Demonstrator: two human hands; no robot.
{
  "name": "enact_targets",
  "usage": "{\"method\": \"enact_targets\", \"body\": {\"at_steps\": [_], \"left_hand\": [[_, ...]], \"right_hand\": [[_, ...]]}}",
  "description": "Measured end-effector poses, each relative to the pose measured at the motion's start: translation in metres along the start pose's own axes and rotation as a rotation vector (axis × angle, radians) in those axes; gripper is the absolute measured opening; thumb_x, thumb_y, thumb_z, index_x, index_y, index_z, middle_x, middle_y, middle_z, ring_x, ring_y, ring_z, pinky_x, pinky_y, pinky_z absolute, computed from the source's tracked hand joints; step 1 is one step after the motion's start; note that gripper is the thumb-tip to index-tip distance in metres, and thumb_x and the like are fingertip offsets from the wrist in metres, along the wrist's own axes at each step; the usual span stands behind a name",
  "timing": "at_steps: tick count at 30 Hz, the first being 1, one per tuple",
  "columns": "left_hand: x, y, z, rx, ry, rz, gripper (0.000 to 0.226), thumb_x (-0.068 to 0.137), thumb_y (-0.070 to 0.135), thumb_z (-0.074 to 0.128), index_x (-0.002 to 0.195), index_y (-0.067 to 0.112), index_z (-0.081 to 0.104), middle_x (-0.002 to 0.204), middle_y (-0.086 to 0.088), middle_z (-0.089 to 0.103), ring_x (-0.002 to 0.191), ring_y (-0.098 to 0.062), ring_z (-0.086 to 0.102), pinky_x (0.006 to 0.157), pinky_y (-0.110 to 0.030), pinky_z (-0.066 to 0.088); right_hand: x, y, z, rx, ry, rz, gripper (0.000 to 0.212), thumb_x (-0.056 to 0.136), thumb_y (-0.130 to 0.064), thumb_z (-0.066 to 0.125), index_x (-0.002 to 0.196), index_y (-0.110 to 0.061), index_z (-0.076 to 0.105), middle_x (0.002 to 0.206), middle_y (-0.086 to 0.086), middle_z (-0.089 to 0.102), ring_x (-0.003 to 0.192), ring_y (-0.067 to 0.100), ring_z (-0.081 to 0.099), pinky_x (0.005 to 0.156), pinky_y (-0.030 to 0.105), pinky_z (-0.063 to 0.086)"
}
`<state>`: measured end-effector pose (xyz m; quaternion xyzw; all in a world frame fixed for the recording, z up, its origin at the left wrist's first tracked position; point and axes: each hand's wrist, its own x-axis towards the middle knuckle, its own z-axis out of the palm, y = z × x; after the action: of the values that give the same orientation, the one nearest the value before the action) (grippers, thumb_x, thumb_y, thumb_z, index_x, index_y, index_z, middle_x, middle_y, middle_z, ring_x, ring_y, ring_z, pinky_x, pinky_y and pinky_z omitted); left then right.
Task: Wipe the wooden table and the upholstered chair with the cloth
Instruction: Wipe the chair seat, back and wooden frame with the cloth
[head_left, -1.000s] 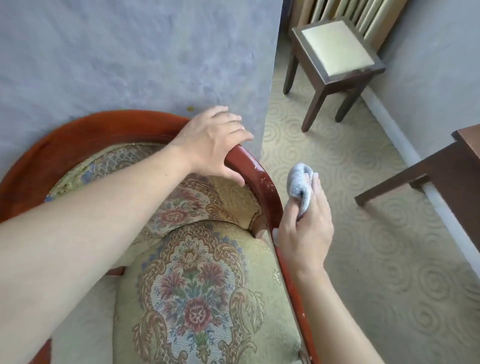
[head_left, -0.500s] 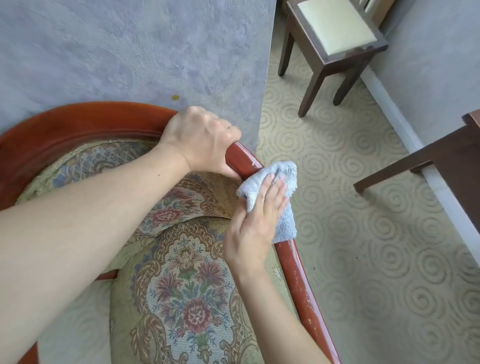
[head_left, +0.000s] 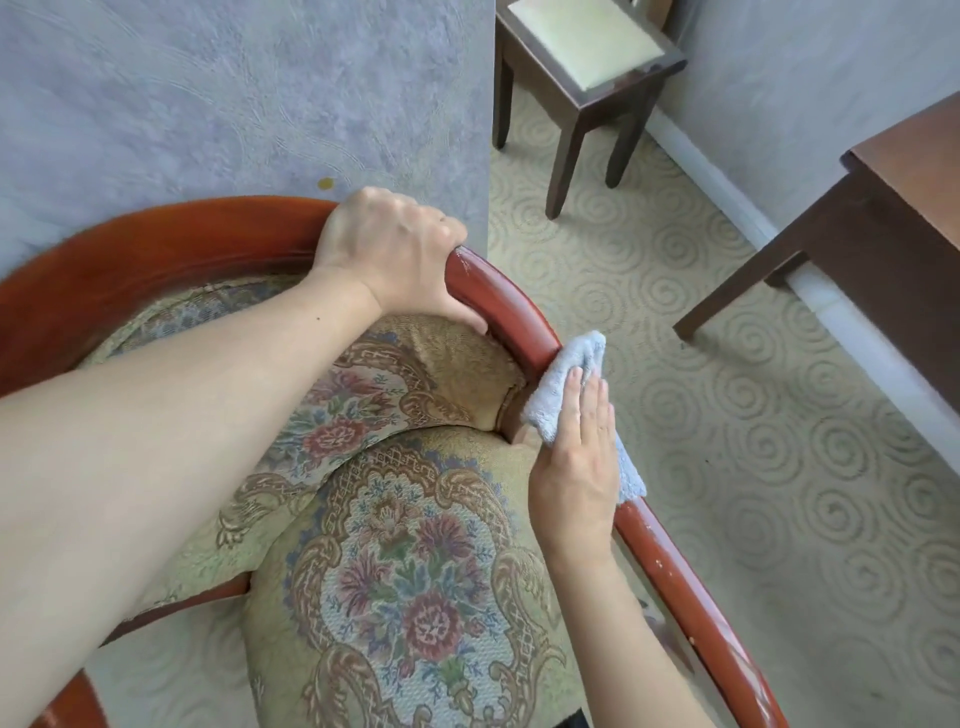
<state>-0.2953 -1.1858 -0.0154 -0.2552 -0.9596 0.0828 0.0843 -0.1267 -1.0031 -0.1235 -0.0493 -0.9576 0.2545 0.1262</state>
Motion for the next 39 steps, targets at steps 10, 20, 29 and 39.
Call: {"method": "enact_targets", "body": {"at_steps": [10, 20, 29, 39], "left_hand": [[0.0, -0.002, 0.005, 0.045, 0.043, 0.02, 0.079, 0.055, 0.1, 0.04, 0.076, 0.025, 0.054, 0.082, 0.001, 0.071, 0.079, -0.024, 0.069, 0.064, -0.03, 0.032], [0.004, -0.003, 0.007, 0.138, -0.028, 0.017, 0.023, 0.096, 0.026, 0.043, 0.093, 0.02, 0.065, 0.097, -0.004, 0.074, 0.089, -0.029, 0.071, 0.064, -0.032, 0.03], [0.0, -0.002, 0.004, 0.09, 0.071, 0.039, 0.089, 0.047, 0.105, 0.032, 0.074, 0.024, 0.054, 0.074, 0.002, 0.069, 0.069, -0.022, 0.068, 0.058, -0.028, 0.03], [0.001, -0.004, 0.009, 0.079, 0.076, 0.049, 0.029, 0.089, 0.033, 0.051, 0.065, 0.023, 0.04, 0.08, -0.008, 0.072, 0.072, -0.031, 0.069, 0.059, -0.031, 0.032]], "right_hand": [[0.031, -0.057, 0.01, 0.448, 0.141, 0.132, 0.055, 0.099, -0.011, 0.037, 0.152, -0.004, 0.027, 0.159, -0.001, 0.021, 0.152, 0.016, 0.015, 0.125, 0.033, 0.008], [0.075, -0.075, 0.019, 0.185, 0.015, -0.3, 0.055, 0.09, -0.009, 0.036, 0.142, 0.009, 0.042, 0.15, 0.028, 0.039, 0.144, 0.04, 0.032, 0.121, 0.048, 0.021], [0.008, -0.022, 0.006, 0.058, 0.008, 0.201, 0.053, 0.101, -0.004, 0.042, 0.152, 0.001, 0.027, 0.161, 0.015, 0.024, 0.151, 0.026, 0.019, 0.125, 0.037, 0.011], [0.072, -0.115, 0.018, 0.253, 0.027, -0.029, 0.065, 0.09, -0.024, 0.025, 0.146, 0.008, 0.035, 0.155, 0.028, 0.031, 0.148, 0.038, 0.023, 0.124, 0.045, 0.013]]}}
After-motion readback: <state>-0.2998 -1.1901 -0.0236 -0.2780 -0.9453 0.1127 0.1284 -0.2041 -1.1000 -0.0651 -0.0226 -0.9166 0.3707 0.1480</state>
